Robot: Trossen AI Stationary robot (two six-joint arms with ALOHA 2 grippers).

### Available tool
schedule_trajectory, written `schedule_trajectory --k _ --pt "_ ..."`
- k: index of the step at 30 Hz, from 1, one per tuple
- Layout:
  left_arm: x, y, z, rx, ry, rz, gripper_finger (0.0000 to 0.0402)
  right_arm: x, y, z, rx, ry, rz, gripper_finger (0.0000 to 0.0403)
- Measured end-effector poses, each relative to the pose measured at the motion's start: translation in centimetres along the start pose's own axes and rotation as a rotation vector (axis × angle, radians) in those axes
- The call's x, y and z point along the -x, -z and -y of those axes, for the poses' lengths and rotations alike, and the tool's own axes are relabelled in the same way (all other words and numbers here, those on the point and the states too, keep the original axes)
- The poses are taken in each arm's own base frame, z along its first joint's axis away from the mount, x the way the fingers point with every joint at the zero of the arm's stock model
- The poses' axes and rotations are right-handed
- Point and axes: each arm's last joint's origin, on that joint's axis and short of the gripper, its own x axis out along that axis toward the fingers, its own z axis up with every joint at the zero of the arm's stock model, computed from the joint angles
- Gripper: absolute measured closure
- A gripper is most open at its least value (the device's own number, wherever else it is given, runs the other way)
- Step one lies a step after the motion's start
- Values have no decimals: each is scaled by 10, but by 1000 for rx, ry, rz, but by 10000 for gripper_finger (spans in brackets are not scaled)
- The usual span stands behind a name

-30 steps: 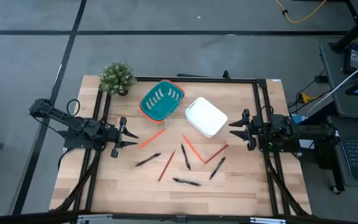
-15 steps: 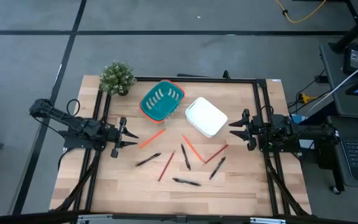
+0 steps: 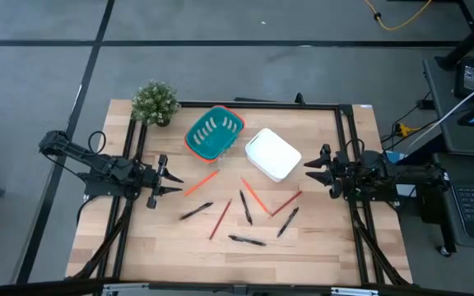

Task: Sort pens & pencils
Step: Put the right red pencil into the blue bin

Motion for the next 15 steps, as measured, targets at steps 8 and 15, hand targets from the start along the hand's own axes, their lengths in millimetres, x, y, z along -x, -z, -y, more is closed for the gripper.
schedule_trajectory --k 8,15 --pt "0 -1 0 3 -1 12 292 0 -3 -1 -106 -12 32 241" --pt "0 -3 0 16 -1 31 292 0 -3 -1 -150 -13 33 241"
